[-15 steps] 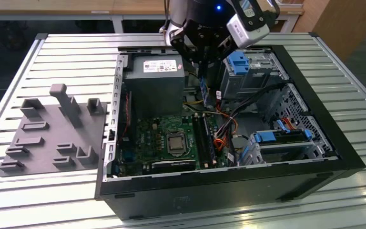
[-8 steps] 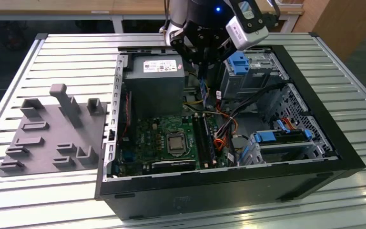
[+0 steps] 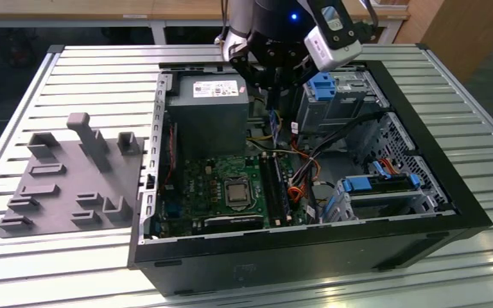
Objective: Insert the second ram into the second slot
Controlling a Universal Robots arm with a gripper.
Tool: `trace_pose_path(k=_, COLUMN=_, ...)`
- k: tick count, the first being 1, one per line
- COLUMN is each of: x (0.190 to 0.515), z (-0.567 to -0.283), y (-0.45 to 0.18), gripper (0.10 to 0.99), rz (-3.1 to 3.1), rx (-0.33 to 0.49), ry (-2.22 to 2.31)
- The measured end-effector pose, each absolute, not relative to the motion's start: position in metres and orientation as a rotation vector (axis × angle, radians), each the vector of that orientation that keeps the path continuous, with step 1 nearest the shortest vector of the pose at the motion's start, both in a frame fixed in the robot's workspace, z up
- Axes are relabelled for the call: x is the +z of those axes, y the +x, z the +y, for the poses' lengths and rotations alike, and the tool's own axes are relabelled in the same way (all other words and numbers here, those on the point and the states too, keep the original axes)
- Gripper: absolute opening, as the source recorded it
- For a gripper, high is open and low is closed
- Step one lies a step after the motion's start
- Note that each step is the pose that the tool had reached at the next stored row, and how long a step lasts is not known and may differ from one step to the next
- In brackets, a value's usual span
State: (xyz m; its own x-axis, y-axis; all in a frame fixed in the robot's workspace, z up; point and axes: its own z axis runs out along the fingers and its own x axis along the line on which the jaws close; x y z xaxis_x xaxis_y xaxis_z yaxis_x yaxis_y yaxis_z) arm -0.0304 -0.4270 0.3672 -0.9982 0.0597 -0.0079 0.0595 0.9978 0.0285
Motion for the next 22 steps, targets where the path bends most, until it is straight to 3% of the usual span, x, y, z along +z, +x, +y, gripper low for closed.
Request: trace_pose_path(k=22, x=0.357, z=-0.435, y=-0.03, gripper=0.133, rz=3.133, rx=0.043, ry=0.089)
